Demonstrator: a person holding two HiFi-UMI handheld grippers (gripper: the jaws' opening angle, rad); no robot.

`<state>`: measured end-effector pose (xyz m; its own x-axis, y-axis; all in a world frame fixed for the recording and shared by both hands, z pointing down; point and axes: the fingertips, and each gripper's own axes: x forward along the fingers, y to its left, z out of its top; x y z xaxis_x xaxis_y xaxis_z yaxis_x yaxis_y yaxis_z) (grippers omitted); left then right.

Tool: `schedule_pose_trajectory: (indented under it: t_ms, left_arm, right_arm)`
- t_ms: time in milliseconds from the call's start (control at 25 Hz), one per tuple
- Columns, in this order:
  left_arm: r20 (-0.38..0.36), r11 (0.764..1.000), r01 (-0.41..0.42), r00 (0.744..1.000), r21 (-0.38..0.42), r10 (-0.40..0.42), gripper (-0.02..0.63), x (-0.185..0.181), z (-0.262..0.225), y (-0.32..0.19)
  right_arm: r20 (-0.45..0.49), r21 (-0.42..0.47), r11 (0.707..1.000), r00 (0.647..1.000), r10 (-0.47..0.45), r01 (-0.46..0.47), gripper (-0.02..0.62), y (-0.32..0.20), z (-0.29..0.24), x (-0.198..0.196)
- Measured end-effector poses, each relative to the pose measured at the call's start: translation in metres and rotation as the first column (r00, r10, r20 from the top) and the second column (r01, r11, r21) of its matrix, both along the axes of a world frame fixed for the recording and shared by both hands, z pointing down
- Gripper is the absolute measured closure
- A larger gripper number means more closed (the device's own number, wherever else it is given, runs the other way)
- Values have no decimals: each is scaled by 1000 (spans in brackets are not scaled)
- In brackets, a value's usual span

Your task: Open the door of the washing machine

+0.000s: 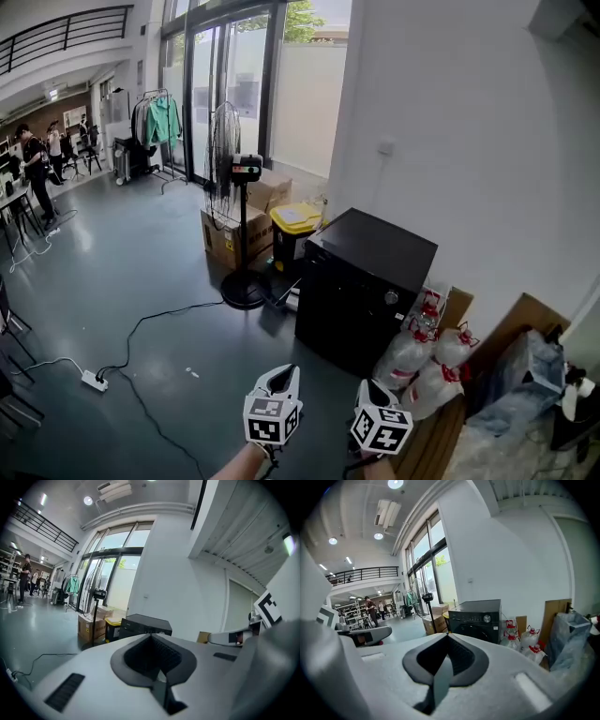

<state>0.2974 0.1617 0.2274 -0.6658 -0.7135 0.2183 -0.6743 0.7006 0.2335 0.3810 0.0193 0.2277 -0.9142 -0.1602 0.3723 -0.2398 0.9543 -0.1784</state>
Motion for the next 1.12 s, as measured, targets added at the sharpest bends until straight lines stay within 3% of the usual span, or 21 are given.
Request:
schedule_pose_trajectory:
  t_ms: [200, 640, 1120]
  left_arm:
    - [23, 999, -23, 999, -26, 24, 601, -5, 2, 20]
    - [-40, 1000, 5, 999, -28, -6, 601, -41, 31, 38]
    - [-8, 998, 7, 1000, -59, -8, 601, -142, 29, -10]
  right_arm:
    - [-28, 10, 1000, 1000, -3, 3, 591, 19, 6, -5]
    - [-76, -10, 1000, 997, 4, -4, 591, 22, 28, -38]
    - [-64, -9, 1000, 998, 27, -28, 591, -33, 33, -144]
